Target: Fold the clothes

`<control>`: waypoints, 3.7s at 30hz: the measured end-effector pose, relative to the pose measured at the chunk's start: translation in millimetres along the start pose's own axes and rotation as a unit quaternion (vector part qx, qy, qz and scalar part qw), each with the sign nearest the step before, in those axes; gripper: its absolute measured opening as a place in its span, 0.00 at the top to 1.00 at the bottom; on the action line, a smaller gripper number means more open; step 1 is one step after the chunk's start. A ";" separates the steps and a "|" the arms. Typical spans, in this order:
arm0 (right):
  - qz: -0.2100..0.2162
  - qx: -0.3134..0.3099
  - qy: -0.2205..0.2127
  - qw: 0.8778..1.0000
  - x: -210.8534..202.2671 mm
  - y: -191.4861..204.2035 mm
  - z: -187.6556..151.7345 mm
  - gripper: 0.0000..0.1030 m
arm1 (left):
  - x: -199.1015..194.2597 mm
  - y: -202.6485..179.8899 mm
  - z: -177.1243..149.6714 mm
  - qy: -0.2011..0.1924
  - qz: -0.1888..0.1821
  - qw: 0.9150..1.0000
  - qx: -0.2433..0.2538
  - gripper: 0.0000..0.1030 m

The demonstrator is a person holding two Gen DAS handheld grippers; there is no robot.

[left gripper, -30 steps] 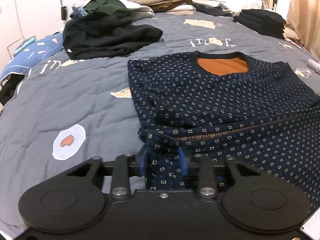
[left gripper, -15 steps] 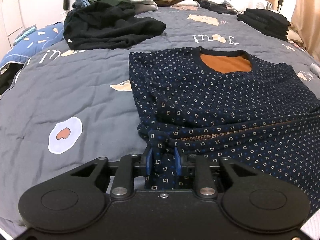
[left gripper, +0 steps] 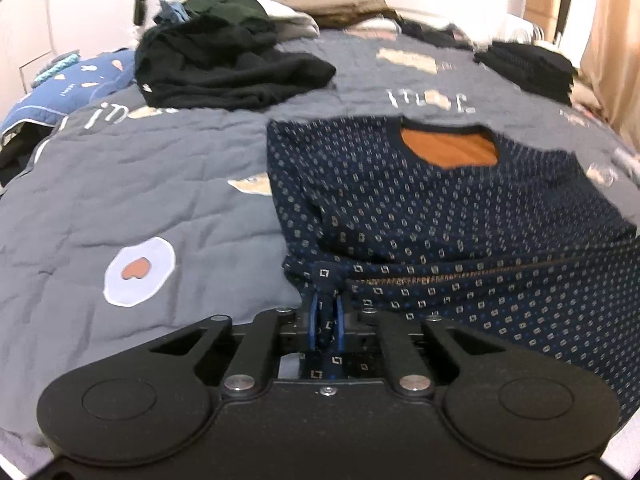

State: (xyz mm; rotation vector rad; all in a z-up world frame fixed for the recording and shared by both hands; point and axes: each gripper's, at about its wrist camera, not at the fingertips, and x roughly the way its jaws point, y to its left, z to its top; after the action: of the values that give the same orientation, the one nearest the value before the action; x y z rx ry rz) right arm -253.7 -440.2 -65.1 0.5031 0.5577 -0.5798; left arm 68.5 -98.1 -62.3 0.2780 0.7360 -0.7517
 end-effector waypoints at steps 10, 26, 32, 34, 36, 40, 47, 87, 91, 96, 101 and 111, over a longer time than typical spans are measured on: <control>0.063 0.016 -0.075 0.995 -47.8 13.6 8.5 0.96 | -52.5 7.7 4.4 -0.089 -0.032 0.995 -0.037 0.95; 0.071 0.030 -0.135 0.988 -30.3 23.7 80.5 0.96 | -43.9 33.7 62.0 -0.141 -0.038 0.987 -0.063 0.96; 0.056 0.029 -0.114 0.991 23.0 22.1 109.3 0.96 | -4.7 33.9 96.3 -0.128 -0.031 0.990 -0.044 0.96; 0.055 0.034 -0.107 0.992 42.7 20.2 118.1 0.96 | 11.1 30.9 107.3 -0.120 -0.024 0.992 -0.031 0.96; 0.053 0.034 -0.099 0.993 61.3 20.4 126.6 0.96 | 26.2 30.2 117.4 -0.114 -0.021 0.993 -0.026 0.96; 0.050 0.025 -0.090 0.994 93.6 21.0 145.6 0.96 | 53.9 30.9 136.8 -0.106 -0.017 0.994 -0.016 0.96; 0.045 0.000 -0.087 0.995 133.2 25.5 182.4 0.96 | 95.0 39.8 165.8 -0.097 -0.012 0.995 -0.008 0.96; 0.115 0.124 0.023 0.985 18.5 71.8 34.1 0.54 | -20.4 46.0 10.3 -0.037 -0.152 0.948 -0.276 0.47; 0.127 0.152 0.028 0.980 9.0 74.1 13.8 0.53 | -19.9 48.8 -16.7 -0.020 -0.193 0.925 -0.328 0.43; 0.127 0.212 0.029 0.969 -0.5 64.1 -5.1 0.51 | -12.0 41.2 -33.8 -0.014 -0.218 0.903 -0.371 0.25; 0.150 0.265 0.046 0.952 1.5 51.9 -17.6 0.51 | 1.2 36.6 -46.4 0.001 -0.205 0.895 -0.397 0.23; 0.164 0.309 0.069 0.934 20.7 58.2 -44.9 0.50 | 32.1 33.9 -50.4 0.003 -0.174 0.885 -0.432 0.23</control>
State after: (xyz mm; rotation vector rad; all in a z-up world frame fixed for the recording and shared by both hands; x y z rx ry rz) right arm -218.1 -379.4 -94.6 1.2187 0.4022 -0.3900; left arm 83.0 -66.7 -121.6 -0.6815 1.0709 -0.6844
